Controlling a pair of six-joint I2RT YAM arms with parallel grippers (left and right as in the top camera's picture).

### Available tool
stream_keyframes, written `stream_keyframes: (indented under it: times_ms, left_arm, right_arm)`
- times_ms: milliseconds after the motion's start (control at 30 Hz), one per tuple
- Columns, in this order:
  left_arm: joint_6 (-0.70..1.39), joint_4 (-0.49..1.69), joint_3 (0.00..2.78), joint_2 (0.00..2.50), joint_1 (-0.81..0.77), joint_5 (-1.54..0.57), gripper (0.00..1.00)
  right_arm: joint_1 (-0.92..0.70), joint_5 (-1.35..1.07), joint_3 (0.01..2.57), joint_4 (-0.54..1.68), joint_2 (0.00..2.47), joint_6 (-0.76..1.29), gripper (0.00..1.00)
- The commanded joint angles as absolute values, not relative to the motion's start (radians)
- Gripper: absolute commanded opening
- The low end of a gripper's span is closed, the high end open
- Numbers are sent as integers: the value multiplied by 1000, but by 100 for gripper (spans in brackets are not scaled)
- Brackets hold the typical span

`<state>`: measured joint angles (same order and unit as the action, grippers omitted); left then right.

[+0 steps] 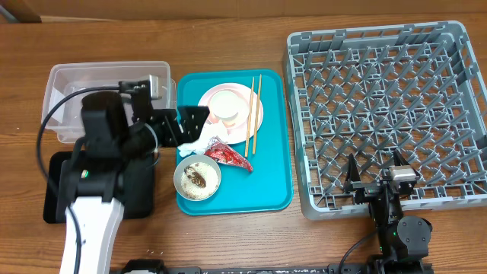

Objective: Sort waste into correct bins and load items into the dishwasher
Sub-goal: 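Reach the left gripper to the red wrapper and grasp it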

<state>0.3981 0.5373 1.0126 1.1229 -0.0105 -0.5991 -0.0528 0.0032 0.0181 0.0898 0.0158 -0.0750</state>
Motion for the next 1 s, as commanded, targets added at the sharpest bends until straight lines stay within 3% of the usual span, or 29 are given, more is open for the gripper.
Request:
stream_keyframes:
  times_ms: [0, 167, 333, 700, 767, 800, 833, 867, 900, 967]
  left_arm:
    - [510, 519, 1031, 1224, -57, -627, 81]
    - [510, 528, 1031, 1345, -182, -540, 31]
    - [510, 587, 1030, 1401, -267, -371, 19]
    - [664, 649, 1030, 1416, -565, 55, 24]
    - [712, 643, 1030, 1419, -606, 106, 31]
    - [733, 632, 1030, 1419, -623, 119, 39]
    - [733, 625, 1030, 1419, -633, 120, 60]
    - [734, 611, 1030, 1419, -639, 128, 69]
    - [734, 585, 1030, 1419, -641, 131, 68]
    - [735, 555, 1030, 1419, -640, 131, 50]
  right_arm:
    - [-49, -2, 8, 84, 12, -76, 100]
    - [-49, -2, 8, 84, 12, -76, 100]
    - [-49, -2, 8, 84, 12, -76, 100]
    - [-49, -2, 8, 84, 12, -76, 100]
    - [-49, -2, 8, 84, 12, -76, 100]
    - [-49, -2, 8, 84, 12, -76, 100]
    - [-49, -2, 8, 84, 12, -76, 100]
    - [-49, -2, 8, 84, 12, -76, 100]
    - [-49, -2, 8, 84, 12, -76, 100]
    - [-49, -2, 8, 84, 12, -76, 100]
